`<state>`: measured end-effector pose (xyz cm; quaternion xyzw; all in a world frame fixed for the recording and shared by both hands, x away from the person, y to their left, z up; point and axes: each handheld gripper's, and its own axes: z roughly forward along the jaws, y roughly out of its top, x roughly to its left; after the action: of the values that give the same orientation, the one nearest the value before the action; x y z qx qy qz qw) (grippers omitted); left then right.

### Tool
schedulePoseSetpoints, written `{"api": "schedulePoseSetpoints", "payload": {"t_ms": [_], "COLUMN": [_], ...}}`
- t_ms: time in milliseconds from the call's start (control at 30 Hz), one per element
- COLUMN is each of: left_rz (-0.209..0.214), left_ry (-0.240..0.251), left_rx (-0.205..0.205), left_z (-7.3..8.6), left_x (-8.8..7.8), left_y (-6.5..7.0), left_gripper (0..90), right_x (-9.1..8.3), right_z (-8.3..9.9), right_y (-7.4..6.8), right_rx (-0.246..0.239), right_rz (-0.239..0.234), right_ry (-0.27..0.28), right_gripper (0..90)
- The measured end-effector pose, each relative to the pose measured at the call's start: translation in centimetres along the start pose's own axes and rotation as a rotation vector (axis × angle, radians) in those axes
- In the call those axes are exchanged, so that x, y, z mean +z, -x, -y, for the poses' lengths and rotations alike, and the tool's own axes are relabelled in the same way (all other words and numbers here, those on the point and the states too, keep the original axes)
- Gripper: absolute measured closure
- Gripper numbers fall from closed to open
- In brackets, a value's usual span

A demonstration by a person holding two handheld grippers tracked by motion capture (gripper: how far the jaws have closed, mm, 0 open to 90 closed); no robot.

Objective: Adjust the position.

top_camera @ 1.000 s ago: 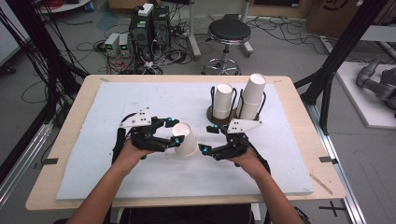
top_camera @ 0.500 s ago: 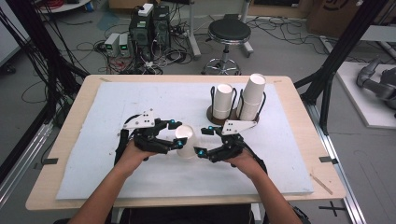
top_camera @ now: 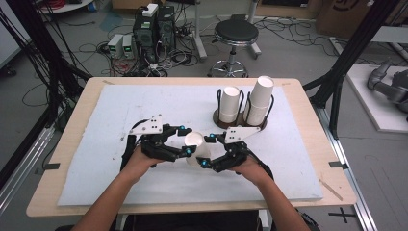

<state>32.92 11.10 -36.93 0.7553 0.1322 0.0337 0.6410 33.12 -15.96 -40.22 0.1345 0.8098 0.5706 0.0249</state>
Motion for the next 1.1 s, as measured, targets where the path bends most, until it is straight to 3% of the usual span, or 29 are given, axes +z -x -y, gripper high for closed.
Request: {"api": "schedulePoseSetpoints", "payload": {"t_ms": [133, 200, 400, 467, 667, 833, 933, 1033, 1067, 1100], "left_rz": [0.021, 0.017, 0.027, 0.019, 0.027, 0.044, 0.085, 0.071, 0.063, 0.061], "left_ry": [0.011, 0.005, -0.017, -0.016, -0.02, -0.066, -0.06, -0.055, -0.048, -0.032], "left_rx": [-0.014, -0.011, -0.044, -0.056, -0.038, -0.002, 0.015, 0.02, 0.02, 0.013], "left_z": [0.07, 0.1, 0.35, 0.29, 0.12, 0.43, 0.58, 0.52, 0.47, 0.43], "left_x": [0.27, 0.31, 0.22, 0.2, 0.23, 0.91, 0.98, 0.83, 0.7, 0.55], "left_y": [0.13, 0.15, -0.12, -0.13, -0.06, 0.15, 0.13, 0.03, -0.06, -0.15], "left_gripper": [35.7, 35.8, 35.3, 30.0, 22.6, 22.4, 33.1, 34.5, 34.5, 34.6], "right_x": [0.43, 0.44, 0.26, 0.24, 0.26, 0.55, 0.64, 0.64, 0.61, 0.59], "right_z": [0.0, 0.01, 0.0, 0.0, -0.08, -0.5, -0.57, -0.52, -0.51, -0.52], "right_y": [-0.23, -0.18, -0.13, -0.1, -0.22, -0.6, -0.68, -0.57, -0.69, -0.77], "right_rx": [-0.017, -0.032, -0.07, -0.073, -0.089, -0.114, -0.12, -0.101, -0.074, -0.057], "right_rz": [0.001, 0.008, 0.008, 0.008, -0.006, -0.021, -0.036, -0.043, -0.023, -0.019], "right_ry": [-0.01, -0.021, -0.054, -0.058, -0.068, -0.076, -0.084, -0.078, -0.052, -0.038], "right_gripper": [20.6, 26.5, 31.7, 32.4, 32.8, 32.7, 32.7, 26.9, 17.5, 14.3]}}
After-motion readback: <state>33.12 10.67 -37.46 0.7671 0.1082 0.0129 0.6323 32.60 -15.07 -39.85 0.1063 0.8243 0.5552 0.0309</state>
